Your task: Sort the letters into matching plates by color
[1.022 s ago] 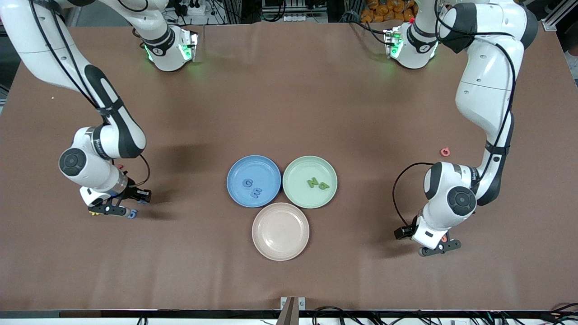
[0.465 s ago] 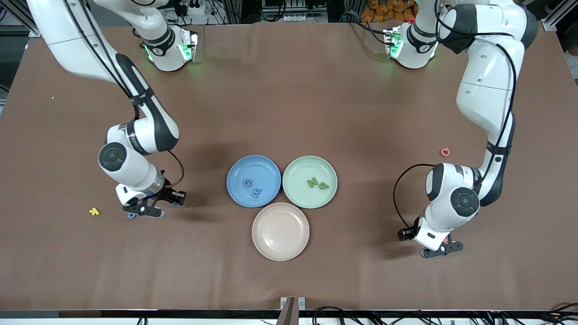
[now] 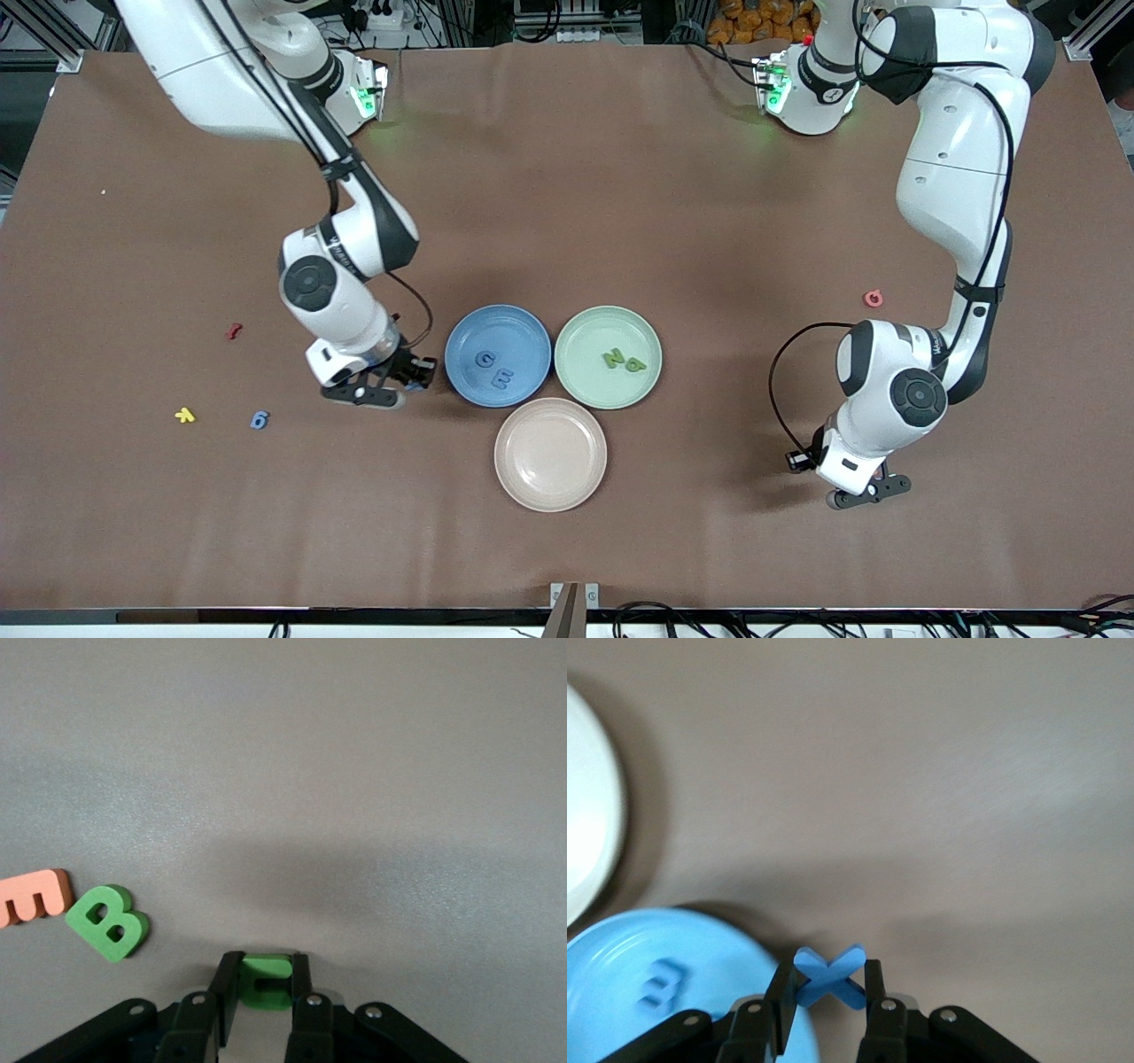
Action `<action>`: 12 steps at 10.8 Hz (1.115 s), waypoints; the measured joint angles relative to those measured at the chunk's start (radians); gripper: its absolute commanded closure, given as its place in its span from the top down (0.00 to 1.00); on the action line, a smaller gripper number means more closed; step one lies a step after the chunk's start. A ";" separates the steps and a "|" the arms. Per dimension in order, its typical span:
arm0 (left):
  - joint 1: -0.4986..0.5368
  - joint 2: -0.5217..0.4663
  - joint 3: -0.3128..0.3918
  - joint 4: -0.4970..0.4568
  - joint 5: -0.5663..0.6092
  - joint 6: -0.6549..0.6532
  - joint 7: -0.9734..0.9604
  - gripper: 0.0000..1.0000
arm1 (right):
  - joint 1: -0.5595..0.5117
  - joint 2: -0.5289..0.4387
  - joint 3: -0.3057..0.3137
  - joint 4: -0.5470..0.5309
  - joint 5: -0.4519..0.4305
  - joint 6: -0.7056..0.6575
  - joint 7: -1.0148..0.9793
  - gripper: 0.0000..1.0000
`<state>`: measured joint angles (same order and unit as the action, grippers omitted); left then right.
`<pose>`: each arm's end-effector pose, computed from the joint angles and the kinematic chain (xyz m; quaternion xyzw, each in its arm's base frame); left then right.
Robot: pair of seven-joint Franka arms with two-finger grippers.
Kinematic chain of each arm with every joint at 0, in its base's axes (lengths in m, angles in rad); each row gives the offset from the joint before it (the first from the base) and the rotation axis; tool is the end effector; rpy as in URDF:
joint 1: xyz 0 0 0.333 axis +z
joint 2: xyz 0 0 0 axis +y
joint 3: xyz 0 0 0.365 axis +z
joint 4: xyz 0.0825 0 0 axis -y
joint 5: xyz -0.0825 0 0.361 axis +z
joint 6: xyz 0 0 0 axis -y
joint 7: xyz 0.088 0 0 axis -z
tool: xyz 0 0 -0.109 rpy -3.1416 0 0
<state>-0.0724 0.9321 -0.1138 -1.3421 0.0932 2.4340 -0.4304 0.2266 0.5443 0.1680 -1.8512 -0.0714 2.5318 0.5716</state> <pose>0.7665 -0.1181 0.2230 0.9898 0.1151 0.0759 0.0352 0.6208 0.2449 0.3017 -0.9943 0.0755 -0.0550 0.0513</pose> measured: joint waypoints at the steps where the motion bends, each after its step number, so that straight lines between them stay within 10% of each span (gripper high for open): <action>1: 0.000 0.000 0.000 0.000 -0.001 0.000 0.000 0.00 | 0.037 0.000 0.000 0.002 0.001 0.000 0.018 0.28; 3: 0.001 0.000 0.000 0.004 -0.010 -0.012 0.000 0.00 | 0.101 0.009 0.000 0.018 0.006 -0.002 0.049 0.28; 4: 0.001 -0.003 0.000 0.007 -0.017 -0.028 0.000 0.00 | 0.128 0.024 -0.001 0.031 0.006 -0.003 0.068 0.50; 5: 0.001 -0.011 0.000 0.008 -0.031 -0.049 0.000 0.00 | 0.149 0.041 -0.001 0.044 0.006 -0.003 0.085 1.00; 12: -0.098 -0.115 -0.014 0.013 -0.073 -0.221 -0.206 0.00 | 0.150 0.071 -0.034 0.099 0.005 -0.084 -0.005 1.00</action>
<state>-0.1705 0.8170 -0.1276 -1.3295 0.0203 2.2127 -0.6361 0.3764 0.6154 0.1340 -1.7525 -0.0663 2.4475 0.5667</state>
